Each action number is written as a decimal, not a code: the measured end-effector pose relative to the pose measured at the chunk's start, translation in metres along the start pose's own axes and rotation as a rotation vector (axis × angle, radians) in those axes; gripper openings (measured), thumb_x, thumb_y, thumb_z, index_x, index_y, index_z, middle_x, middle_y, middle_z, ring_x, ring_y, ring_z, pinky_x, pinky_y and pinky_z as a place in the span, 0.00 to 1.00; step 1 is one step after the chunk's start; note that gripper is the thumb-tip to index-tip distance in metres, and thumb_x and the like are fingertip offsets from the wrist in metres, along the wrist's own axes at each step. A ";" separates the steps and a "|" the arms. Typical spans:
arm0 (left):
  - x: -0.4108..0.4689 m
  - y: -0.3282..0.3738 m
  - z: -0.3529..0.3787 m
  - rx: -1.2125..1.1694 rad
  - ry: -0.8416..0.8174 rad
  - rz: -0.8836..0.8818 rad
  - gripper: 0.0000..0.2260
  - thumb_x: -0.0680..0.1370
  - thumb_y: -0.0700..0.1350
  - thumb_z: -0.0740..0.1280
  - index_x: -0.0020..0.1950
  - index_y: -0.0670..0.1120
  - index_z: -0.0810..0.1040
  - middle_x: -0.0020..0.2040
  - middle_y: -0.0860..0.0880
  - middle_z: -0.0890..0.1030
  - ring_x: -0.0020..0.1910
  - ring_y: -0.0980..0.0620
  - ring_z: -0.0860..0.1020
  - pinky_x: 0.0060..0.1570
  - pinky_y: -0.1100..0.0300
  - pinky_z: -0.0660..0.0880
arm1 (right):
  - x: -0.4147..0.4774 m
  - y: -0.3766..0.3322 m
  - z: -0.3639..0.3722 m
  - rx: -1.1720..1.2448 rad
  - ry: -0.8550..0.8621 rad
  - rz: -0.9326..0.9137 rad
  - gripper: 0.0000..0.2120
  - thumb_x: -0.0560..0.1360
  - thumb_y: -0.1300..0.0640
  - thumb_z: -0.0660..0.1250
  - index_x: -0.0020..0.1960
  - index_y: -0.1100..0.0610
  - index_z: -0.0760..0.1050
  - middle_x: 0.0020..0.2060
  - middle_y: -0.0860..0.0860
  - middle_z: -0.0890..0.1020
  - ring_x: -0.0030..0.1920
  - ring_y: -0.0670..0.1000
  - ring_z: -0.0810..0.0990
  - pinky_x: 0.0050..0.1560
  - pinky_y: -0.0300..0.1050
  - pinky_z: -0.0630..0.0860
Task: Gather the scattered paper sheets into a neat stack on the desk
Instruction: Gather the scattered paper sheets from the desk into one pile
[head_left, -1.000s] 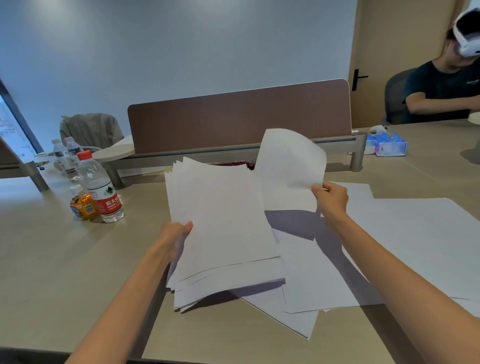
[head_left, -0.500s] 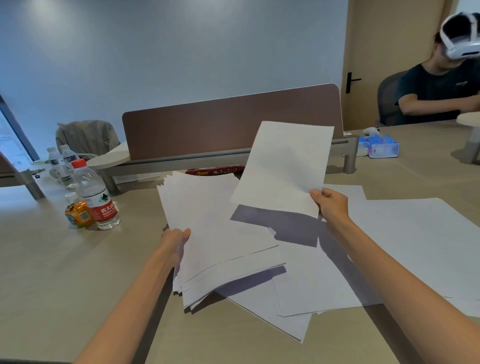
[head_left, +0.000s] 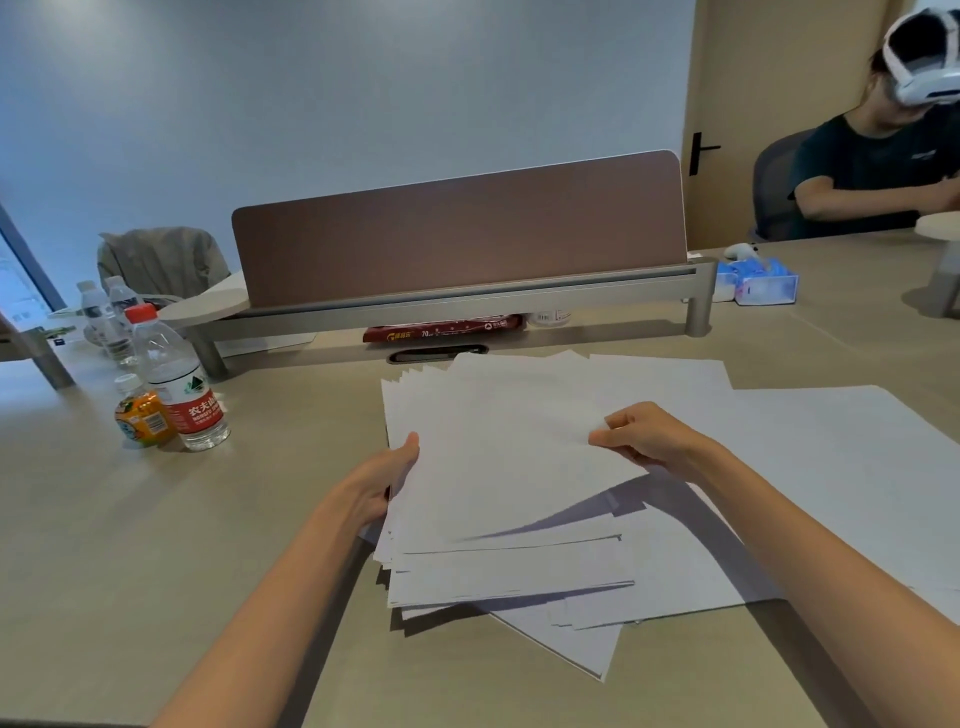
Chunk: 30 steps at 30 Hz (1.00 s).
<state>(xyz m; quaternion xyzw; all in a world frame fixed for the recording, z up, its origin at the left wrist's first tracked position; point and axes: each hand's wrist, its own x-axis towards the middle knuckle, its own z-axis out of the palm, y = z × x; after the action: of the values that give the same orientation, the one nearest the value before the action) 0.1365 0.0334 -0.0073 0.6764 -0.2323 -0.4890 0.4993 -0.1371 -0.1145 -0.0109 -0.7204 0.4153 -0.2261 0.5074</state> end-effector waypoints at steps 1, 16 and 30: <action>-0.002 0.001 0.000 -0.001 -0.027 -0.018 0.20 0.83 0.53 0.57 0.69 0.42 0.70 0.61 0.53 0.76 0.61 0.51 0.76 0.59 0.59 0.72 | 0.000 0.000 0.004 -0.018 -0.032 -0.004 0.22 0.75 0.62 0.70 0.27 0.59 0.63 0.21 0.51 0.64 0.21 0.47 0.61 0.24 0.35 0.61; 0.008 -0.012 0.000 0.027 -0.005 0.094 0.11 0.79 0.31 0.64 0.60 0.31 0.74 0.39 0.47 0.83 0.30 0.58 0.83 0.27 0.68 0.76 | 0.002 0.003 0.024 -0.119 0.015 -0.009 0.12 0.73 0.59 0.72 0.37 0.65 0.75 0.29 0.54 0.78 0.29 0.52 0.76 0.33 0.40 0.72; 0.007 -0.003 -0.009 -0.151 0.059 0.150 0.15 0.79 0.33 0.63 0.65 0.34 0.74 0.60 0.38 0.79 0.53 0.40 0.79 0.61 0.47 0.72 | -0.012 0.059 -0.044 -0.833 0.436 0.229 0.40 0.72 0.31 0.60 0.69 0.61 0.65 0.67 0.59 0.71 0.67 0.60 0.69 0.64 0.53 0.68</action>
<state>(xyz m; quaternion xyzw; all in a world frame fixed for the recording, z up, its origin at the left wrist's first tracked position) 0.1470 0.0336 -0.0130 0.6318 -0.2301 -0.4463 0.5905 -0.1982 -0.1360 -0.0470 -0.7477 0.6438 -0.1290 0.0987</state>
